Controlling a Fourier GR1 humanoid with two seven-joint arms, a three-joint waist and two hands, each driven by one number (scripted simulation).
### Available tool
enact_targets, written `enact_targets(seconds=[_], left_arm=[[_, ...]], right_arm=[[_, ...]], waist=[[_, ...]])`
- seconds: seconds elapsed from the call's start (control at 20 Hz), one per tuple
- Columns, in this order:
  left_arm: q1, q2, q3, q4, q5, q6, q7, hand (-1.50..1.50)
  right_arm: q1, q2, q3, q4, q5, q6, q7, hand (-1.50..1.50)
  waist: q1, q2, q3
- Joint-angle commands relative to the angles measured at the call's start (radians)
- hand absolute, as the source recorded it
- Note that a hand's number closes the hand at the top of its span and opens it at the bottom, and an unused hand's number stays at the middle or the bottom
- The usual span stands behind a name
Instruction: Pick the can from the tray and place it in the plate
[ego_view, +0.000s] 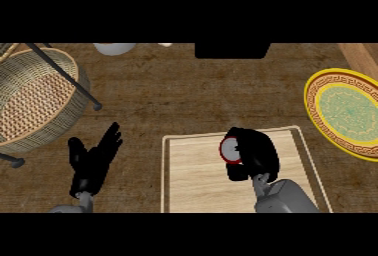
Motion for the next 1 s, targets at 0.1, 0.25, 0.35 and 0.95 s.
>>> enact_targets(seconds=[0.1,0.25,0.35,0.95], left_arm=[[0.046,-0.044,-0.014,-0.024,-0.049,0.006,-0.031,0.0],[-0.003,0.0,0.036,-0.022,-0.015,-0.031,0.029,0.0],[-0.021,0.002,0.019,-0.012,-0.008,-0.047,0.012,0.0],[-0.037,-0.026,-0.041,-0.016,-0.038,-0.062,-0.011,0.0]], right_arm=[[0.021,0.042,-0.01,0.042,0.11,-0.027,-0.061,1.5],[0.033,-0.074,-0.083,-0.048,0.072,0.034,-0.142,1.5],[-0.153,0.076,-0.222,0.206,0.146,-0.104,0.127,1.5],[-0.471,-0.13,-0.572,0.412,0.526,-0.4,0.5,1.5]], waist=[[0.001,0.002,0.001],[-0.002,0.001,0.001],[0.031,0.016,0.002],[0.123,0.057,-0.003]])
